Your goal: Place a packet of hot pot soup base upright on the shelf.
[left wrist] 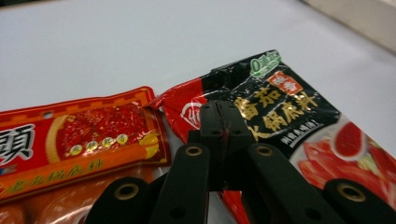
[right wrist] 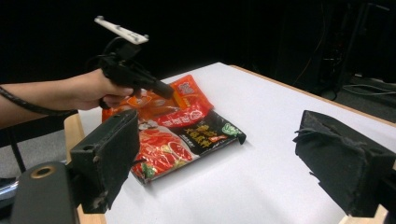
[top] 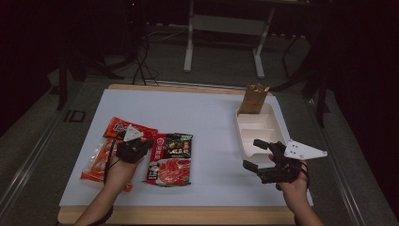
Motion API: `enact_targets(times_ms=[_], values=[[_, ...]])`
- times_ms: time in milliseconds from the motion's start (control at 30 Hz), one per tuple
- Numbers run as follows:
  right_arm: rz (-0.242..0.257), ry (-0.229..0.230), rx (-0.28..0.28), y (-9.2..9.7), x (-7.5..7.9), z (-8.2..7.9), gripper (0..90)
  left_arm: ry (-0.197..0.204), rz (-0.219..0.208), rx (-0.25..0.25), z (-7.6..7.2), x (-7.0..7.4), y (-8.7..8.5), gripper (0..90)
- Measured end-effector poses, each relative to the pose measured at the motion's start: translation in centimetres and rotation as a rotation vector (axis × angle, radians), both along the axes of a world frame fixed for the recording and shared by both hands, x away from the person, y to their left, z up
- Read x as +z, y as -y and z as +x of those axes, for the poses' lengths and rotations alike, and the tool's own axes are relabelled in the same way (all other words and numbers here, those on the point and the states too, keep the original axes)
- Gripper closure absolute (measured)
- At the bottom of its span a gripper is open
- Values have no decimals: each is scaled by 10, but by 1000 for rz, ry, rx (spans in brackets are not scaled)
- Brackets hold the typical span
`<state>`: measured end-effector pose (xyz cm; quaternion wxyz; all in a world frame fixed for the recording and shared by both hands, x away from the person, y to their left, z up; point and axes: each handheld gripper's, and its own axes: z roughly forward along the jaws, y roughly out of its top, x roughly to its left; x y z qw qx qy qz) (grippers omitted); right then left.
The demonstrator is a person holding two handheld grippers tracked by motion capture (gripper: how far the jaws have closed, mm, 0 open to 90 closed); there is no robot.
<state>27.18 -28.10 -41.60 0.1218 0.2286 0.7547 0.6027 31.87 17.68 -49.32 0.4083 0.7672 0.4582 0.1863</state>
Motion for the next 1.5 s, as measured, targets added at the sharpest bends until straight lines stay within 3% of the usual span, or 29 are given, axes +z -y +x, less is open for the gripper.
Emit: enact_targets(times_ms=[33,67,167,200,367,467,633,700,833,1000,1133,1167,1300,1500], values=[[0,0,3,0,0,0,136,-3,-9,8,3,-1,0,892],[0,0,3,0,0,0,136,-3,-9,8,3,-1,0,819],[-2,-4,10,1,-2,0,136,-27,-19,39,19,-5,-2,769],[-3,-4,10,1,-2,1,136,-41,-18,50,23,-6,-2,711],[-9,-5,17,0,-3,1,136,-71,2,55,35,-11,-2,618],[-6,-8,21,0,-3,1,136,-85,2,53,39,-14,-2,615],[-7,-10,27,0,-3,1,136,-117,10,34,47,-17,0,521],[-10,-13,28,0,-4,2,136,-139,20,41,51,-19,1,441],[-11,-22,30,0,-6,3,136,-165,19,18,57,-23,3,431],[-16,-21,33,0,-7,3,136,-173,54,6,61,-28,6,508],[-15,-27,32,1,-7,3,136,-208,42,8,66,-32,4,554],[-15,-27,33,0,-7,3,136,-236,31,-1,68,-34,4,554],[-17,-28,35,-1,-8,3,136,-267,28,-29,71,-36,7,565],[-32,-31,43,-3,-10,3,137,-259,85,-41,69,-34,18,688]])
